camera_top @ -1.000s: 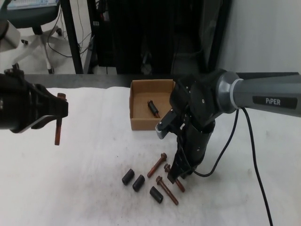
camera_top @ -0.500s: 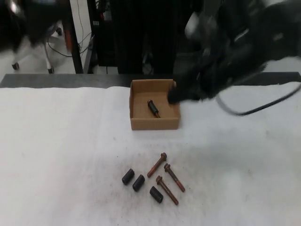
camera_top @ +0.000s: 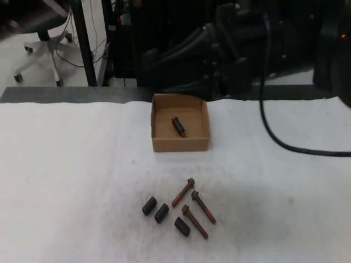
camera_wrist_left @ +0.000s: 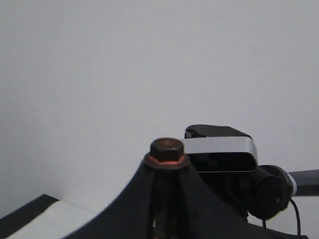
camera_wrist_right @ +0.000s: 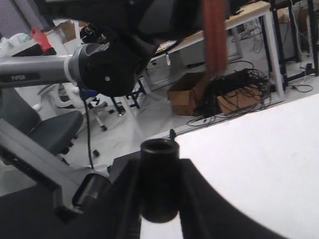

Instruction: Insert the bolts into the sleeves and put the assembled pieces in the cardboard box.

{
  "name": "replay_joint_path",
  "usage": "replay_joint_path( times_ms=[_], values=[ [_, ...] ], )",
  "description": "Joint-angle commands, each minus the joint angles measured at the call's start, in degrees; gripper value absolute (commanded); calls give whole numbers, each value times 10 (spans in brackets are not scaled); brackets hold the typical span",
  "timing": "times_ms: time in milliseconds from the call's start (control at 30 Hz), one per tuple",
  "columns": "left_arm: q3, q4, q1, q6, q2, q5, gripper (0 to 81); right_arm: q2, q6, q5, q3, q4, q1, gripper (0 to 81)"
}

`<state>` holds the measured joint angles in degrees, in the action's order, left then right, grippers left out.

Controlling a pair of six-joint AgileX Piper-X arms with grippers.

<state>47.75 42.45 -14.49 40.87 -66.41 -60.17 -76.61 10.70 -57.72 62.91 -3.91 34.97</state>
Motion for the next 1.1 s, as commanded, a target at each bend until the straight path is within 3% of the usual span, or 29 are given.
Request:
replay_joint_path(
  times_ms=[0, 167, 367, 1067],
  values=[
    [3, 19, -6, -13, 3, -7, 3, 5, 3, 56, -2, 17, 11, 6],
    [3, 23, -5, -15, 3, -7, 3, 5, 1, 57, -2, 22, 9, 6],
    [4, 24, -5, -15, 9, -7, 3, 5, -19, 115, -2, 28, 9, 6],
    [4, 18, -5, -49, 5, 2, 3, 5, -17, 106, -2, 93, 9, 6]
  ],
)
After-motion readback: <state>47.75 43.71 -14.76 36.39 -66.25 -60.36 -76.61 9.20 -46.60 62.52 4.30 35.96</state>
